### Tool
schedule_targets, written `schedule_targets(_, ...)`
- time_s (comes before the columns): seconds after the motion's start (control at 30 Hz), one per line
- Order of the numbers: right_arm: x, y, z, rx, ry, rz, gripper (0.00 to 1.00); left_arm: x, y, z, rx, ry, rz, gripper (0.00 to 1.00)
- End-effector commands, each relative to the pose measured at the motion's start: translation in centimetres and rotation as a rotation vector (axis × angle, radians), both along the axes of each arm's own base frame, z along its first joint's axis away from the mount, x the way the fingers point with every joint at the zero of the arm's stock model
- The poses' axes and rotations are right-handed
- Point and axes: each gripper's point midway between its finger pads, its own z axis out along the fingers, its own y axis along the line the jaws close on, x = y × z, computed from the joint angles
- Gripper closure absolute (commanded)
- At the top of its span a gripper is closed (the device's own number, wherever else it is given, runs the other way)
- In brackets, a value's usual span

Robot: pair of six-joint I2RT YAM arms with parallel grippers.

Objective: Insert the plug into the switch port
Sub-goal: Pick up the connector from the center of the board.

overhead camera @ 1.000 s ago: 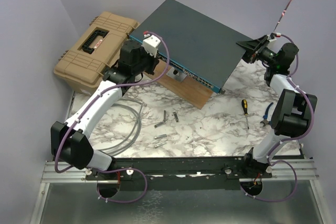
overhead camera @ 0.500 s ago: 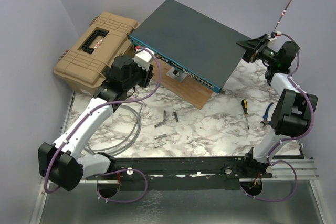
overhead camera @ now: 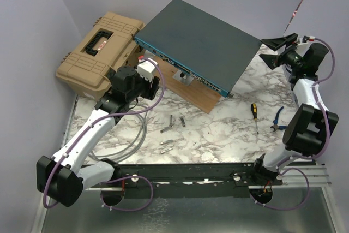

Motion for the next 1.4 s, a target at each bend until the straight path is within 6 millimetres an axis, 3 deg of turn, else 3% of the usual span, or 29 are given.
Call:
schedule_targets(0.0,-1.1,-1.1,1.9,-0.158,-0.023,-0.101,0.0,-0.6,0.8,-1.4,-0.002,0.034,0.045,0.36)
schedule_targets(0.23,-3.7,-2.7,4.9,-0.435,-0.065,-0.245,0.0,-1.2,1.2,-3.9,-0.043,0.124,0.114,0.27)
schedule_targets(0.53,-5.5,-0.7,7.0,-0.641,-0.159,-0.238,0.0,-2.9,-0.9,-9.0,-0.091,0.318,0.152,0.08)
schedule_targets(0.77,-5.7,0.0,7.4,-0.698,-0.174,-0.236,0.0,-4.9,-3.0,-12.9,-0.047,0.387,0.216,0.09)
schedule_targets(1.03,-5.5,0.4,7.2,-0.712,-0.171,-0.229,0.0,-5.7,-3.9,-15.0,-0.04,0.381,0.273,0.18)
schedule_targets(1.37,-5.3,0.4,7.2,-0.72,-0.168,-0.228,0.0,-9.1,-6.3,-17.4,0.026,0.427,0.178,0.25)
